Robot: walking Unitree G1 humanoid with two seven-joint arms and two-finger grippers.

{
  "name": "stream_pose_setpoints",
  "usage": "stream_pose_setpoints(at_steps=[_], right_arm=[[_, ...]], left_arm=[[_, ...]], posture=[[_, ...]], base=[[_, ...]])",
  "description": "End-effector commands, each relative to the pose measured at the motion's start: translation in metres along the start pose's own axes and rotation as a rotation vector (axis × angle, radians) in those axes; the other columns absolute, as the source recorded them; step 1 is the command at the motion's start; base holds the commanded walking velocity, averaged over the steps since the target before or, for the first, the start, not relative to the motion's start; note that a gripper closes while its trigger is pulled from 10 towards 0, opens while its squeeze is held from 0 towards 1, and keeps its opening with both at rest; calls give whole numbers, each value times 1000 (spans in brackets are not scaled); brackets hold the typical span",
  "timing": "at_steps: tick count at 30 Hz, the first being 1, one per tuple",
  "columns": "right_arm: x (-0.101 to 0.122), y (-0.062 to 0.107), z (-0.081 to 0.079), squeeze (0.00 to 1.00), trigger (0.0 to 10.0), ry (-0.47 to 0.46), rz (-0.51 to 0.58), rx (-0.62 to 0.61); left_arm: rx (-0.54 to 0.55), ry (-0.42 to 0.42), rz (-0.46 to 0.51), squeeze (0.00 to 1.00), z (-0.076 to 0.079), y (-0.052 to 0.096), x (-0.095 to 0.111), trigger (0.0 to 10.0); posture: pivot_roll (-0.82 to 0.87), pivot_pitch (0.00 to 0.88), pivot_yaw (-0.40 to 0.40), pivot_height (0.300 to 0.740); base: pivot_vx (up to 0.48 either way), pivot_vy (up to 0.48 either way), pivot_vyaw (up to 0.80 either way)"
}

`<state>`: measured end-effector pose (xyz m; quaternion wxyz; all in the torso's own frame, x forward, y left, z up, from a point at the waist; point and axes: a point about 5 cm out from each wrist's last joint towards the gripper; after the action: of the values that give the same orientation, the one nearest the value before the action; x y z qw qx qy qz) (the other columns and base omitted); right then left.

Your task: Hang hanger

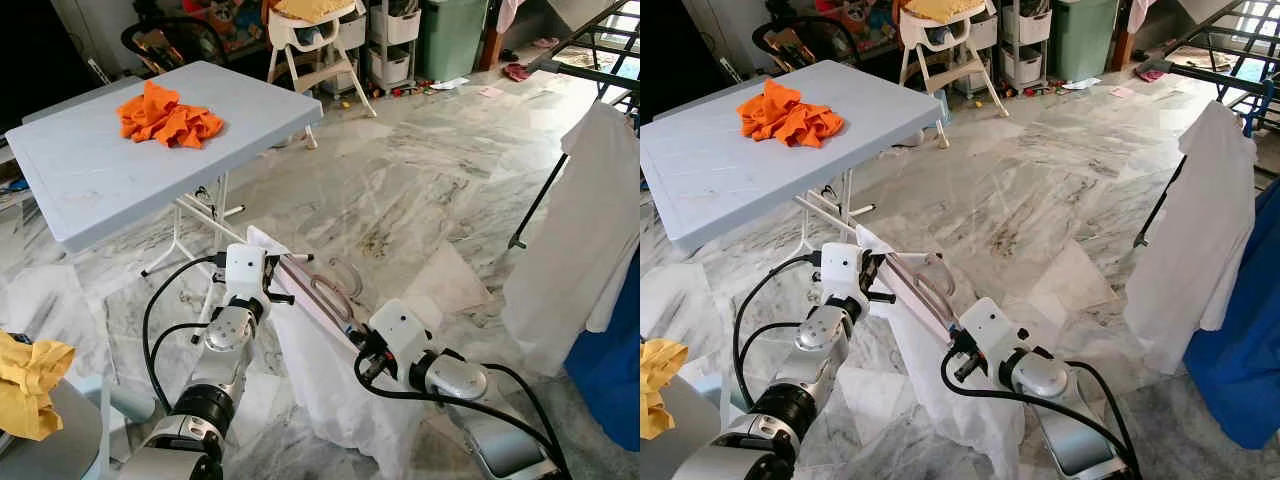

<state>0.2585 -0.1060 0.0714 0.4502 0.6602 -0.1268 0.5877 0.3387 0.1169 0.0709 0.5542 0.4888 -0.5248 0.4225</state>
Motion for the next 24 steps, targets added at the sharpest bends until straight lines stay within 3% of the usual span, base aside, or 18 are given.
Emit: stream_pose_setpoints(at_steps=[1,12,19,24], right_arm=[[4,-2,-3,0,10000,3,18,12],[-6,1,-2,0,10000,33,-38,37],[-21,8,13,0,10000,95,-119,13],[-40,16,29,0,10000,222,-240,-6]], left_arm=[[51,-11,8,0,-15,-3,6,0],[107,-48,22,0,-30,-6,13,0],[132,-74,59,0,-38,-9,24,0],[167,-82,51,0,-48,-8,25,0]], posture=[[-189,0,156,740],[-187,0,155,740],[-187,0,153,740],[-187,0,152,740]], base=[[0,0,0],[0,0,0],[0,0,0],[0,0,0]])
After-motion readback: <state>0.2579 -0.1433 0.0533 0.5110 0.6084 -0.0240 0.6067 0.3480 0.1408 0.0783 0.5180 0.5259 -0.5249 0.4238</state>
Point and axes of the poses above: a point about 5 cm out from each wrist's last joint towards the gripper, its own y axis pointing back from the gripper into the wrist, its own x axis along the axis of the wrist's last joint, z = x × y, and after that the axes turned 3 degrees about -y, right-handed
